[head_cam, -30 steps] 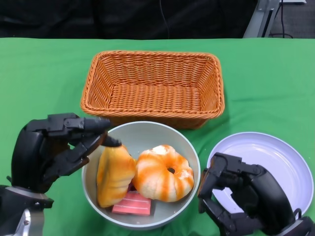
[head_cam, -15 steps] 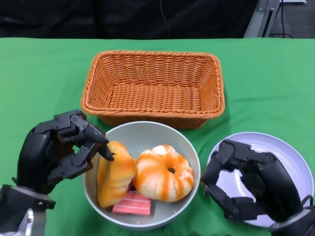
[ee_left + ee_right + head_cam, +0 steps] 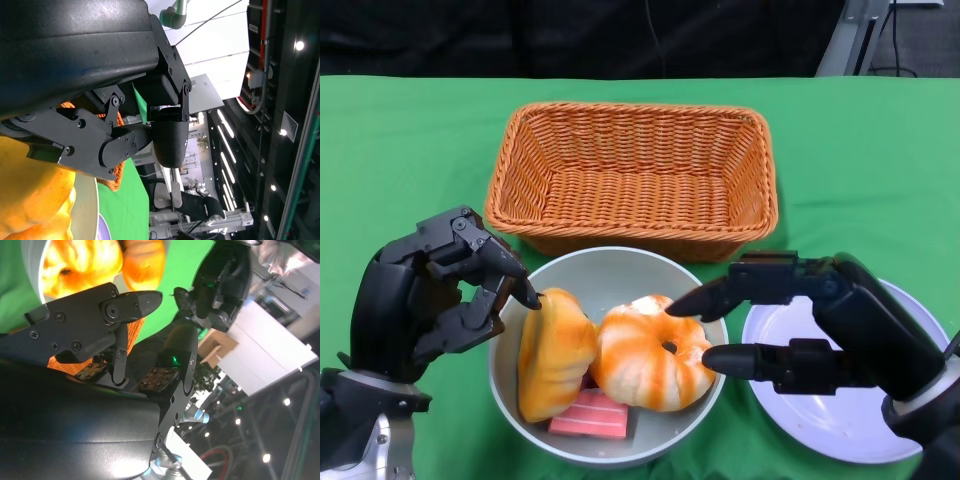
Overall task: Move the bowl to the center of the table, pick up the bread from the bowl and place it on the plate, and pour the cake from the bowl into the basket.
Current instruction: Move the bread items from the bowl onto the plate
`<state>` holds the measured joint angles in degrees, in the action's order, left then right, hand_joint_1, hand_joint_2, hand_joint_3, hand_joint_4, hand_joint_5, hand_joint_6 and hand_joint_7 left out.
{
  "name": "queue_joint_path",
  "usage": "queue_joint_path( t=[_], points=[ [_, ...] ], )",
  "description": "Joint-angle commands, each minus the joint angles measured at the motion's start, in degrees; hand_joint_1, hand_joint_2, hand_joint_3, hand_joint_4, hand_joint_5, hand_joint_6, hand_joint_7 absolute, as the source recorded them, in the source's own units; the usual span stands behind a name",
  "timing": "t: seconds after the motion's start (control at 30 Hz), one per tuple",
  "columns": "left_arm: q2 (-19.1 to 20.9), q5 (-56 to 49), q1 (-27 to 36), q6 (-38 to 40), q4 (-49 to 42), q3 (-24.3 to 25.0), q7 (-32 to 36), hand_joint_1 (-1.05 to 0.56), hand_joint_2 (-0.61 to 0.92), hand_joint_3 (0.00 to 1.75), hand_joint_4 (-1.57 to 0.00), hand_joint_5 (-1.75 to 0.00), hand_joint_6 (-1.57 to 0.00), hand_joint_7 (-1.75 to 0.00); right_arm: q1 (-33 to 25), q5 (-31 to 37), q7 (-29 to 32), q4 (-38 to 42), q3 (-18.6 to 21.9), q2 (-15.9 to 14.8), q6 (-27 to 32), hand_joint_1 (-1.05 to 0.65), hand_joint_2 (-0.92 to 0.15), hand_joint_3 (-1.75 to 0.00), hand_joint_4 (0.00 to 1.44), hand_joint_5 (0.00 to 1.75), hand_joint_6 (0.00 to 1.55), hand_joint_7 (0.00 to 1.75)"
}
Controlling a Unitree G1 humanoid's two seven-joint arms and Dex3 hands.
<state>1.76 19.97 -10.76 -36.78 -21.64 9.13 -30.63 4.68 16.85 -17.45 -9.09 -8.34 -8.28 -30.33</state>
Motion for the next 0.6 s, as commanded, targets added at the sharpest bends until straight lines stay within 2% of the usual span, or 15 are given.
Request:
queue_joint_path(
  t=[0.03, 0.13, 0.2, 0.27, 0.33, 0.4, 0.6],
  points=[
    [0.7, -0.8, -0.9, -1.7, -0.3, 0.7, 1.3, -0.08, 0.68, 0.88, -0.89, -1.39, -0.84, -1.21, -0.5, 6.5, 1.1, -7.2, -0.9, -0.5, 6.2, -0.61, -0.9, -0.01, 0.64, 0.64, 0.75, 0.16],
    [0.9, -0.7, -1.3, -2.2, -0.5, 0.9, 1.5, -0.09, 0.71, 0.83, -0.9, -1.39, -0.85, -1.21, -0.5, 9.1, 0.5, -11.3, -2.5, -0.7, 9.7, -0.66, -0.9, 0.0, 0.61, 0.58, 0.73, 0.09],
    [1.2, -0.8, -1.5, -1.9, -0.4, 1.1, 1.8, -0.09, 0.74, 0.8, -0.9, -1.39, -0.85, -1.2, 0.4, 10.5, 1.3, -11.5, -3.8, -1.0, 9.0, -0.67, -0.9, 0.0, 0.6, 0.55, 0.72, 0.07],
    [1.9, -1.2, -1.7, -0.9, -0.3, 1.3, 2.3, -0.09, 0.77, 0.75, -0.89, -1.4, -0.84, -1.22, 1.9, 13.4, 4.2, -9.7, -4.9, -1.7, 4.9, -0.66, -0.87, 0.0, 0.61, 0.48, 0.72, 0.05],
    [3.0, -1.5, -2.0, 0.4, -0.4, 1.4, 2.5, -0.08, 0.8, 0.69, -0.87, -1.42, -0.83, -1.22, 4.1, 16.1, 8.7, -5.4, -5.8, -2.7, -2.0, -0.64, -0.8, 0.0, 0.67, 0.34, 0.76, 0.03],
    [3.8, -1.7, -2.1, 1.4, -0.4, 1.4, 2.7, -0.06, 0.8, 0.68, -0.86, -1.42, -0.82, -1.22, 6.3, 17.6, 11.9, -1.3, -6.7, -3.7, -7.3, -0.65, -0.77, 0.0, 0.69, 0.28, 0.78, 0.02],
    [6.0, -2.6, -3.1, 5.9, -1.7, 2.1, 4.3, -0.11, 0.8, 0.59, -0.83, -1.45, -0.85, -1.15, 14.0, 21.9, 16.2, 10.1, -10.8, -5.5, -17.5, -0.71, -0.72, 0.0, 0.78, 0.17, 0.83, 0.01]
  ],
)
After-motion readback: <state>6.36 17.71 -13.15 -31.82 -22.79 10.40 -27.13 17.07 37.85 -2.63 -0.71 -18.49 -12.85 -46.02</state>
